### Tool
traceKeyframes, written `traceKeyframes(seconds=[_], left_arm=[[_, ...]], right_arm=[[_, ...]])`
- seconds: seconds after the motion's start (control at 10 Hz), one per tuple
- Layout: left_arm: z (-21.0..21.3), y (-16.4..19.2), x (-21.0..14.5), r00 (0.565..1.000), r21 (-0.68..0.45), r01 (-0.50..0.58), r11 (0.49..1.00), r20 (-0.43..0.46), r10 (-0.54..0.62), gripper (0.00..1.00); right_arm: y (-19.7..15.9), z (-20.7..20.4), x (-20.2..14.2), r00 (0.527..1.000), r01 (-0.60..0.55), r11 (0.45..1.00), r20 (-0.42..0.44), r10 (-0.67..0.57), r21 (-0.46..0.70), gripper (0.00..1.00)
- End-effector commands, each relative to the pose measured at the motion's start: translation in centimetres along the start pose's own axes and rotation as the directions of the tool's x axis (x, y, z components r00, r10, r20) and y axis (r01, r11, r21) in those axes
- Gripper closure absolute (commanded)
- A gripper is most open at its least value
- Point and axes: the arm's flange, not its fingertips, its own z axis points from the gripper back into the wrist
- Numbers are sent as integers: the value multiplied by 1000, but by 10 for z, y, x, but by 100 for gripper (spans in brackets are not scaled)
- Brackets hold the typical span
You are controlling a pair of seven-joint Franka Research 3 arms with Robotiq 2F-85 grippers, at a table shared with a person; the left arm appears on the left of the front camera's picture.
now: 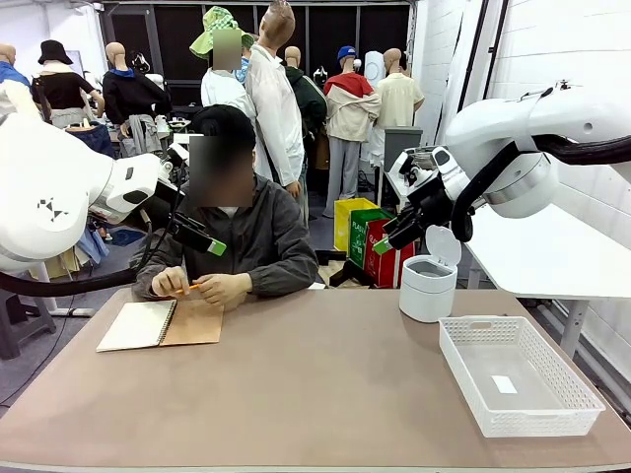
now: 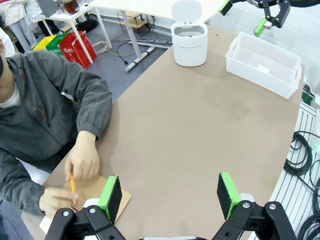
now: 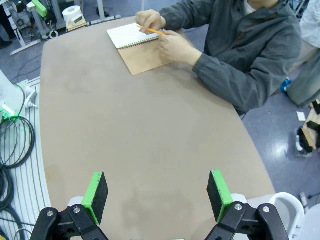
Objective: Sort the paper based on its condition.
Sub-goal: If a person hands you a paper, place it in the Organizing basket , and if it's crumpled, put it in the Trash can.
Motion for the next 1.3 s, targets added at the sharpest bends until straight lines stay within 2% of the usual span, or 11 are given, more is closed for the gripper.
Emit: traceKeyframes(seconds=[0.0,1.2], left_arm=[[0,0,-1,1000,-6,-11,1000,-3,11,0],[0,0,-1,1000,-6,-11,1000,-3,11,0]], right_arm=[[0,-1,1,1000,6,1000,19,-6,-9,0],[0,-1,1,1000,6,1000,19,-6,-9,0]])
